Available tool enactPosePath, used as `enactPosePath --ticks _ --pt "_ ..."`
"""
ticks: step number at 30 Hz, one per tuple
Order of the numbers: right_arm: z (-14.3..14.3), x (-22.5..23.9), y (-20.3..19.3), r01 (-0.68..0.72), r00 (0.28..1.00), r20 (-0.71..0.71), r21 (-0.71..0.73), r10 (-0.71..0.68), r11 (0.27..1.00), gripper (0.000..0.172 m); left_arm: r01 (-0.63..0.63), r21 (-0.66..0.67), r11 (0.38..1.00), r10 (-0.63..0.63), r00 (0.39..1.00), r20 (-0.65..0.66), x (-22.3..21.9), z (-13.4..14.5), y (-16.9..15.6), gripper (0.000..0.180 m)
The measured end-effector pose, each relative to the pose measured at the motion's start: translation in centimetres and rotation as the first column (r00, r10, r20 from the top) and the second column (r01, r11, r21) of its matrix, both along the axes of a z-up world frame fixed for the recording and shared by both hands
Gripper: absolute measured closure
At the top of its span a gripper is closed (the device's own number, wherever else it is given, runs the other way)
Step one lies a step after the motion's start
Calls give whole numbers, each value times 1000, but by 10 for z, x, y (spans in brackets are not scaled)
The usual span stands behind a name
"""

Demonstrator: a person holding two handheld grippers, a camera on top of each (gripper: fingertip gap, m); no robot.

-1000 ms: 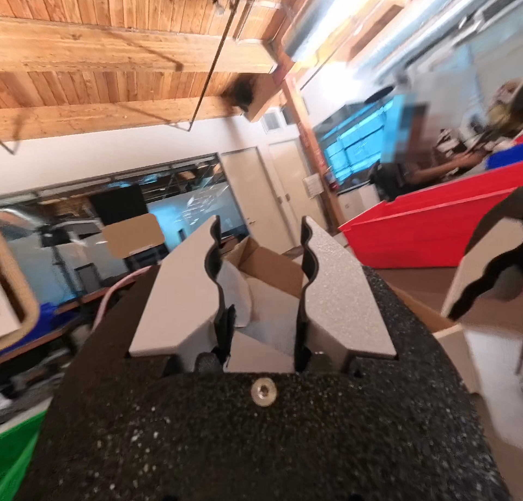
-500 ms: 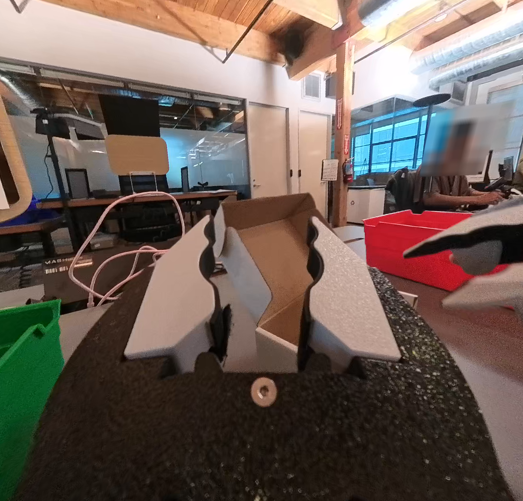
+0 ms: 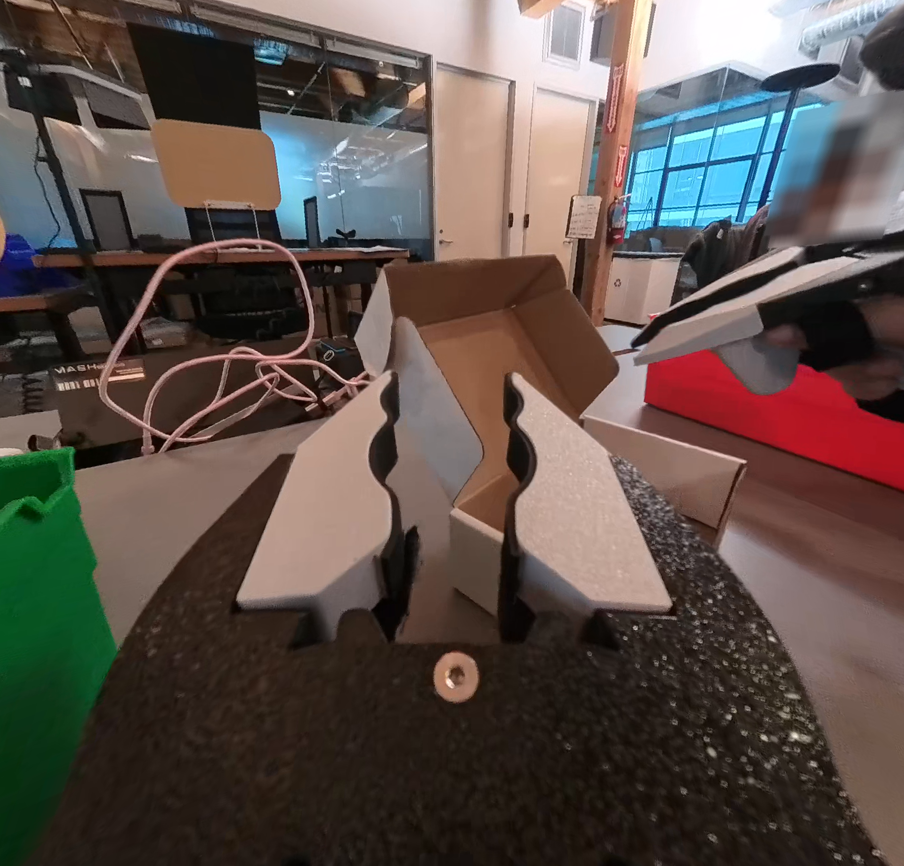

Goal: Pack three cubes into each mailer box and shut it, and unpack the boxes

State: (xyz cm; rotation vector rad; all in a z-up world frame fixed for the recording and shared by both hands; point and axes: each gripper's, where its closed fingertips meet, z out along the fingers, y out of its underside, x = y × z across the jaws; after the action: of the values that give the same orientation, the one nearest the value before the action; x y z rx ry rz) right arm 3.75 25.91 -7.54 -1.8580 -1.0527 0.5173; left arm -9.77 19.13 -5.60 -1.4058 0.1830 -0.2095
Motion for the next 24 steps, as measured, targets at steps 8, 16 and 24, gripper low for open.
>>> enactPosePath --ticks 8,16,24 --pt "-5 -7 22 76 997 -31 26 -76 997 160 14 -44 999 -15 1000 -24 8 -12 4 139" --pt "-12 -10 15 49 998 -37 33 -48 998 168 19 -95 995 -27 996 -82 17 -25 8 165" --pt "-21 -4 -3 16 1000 -6 118 -16 993 167 35 -136 990 -53 989 -135 22 -31 7 172"
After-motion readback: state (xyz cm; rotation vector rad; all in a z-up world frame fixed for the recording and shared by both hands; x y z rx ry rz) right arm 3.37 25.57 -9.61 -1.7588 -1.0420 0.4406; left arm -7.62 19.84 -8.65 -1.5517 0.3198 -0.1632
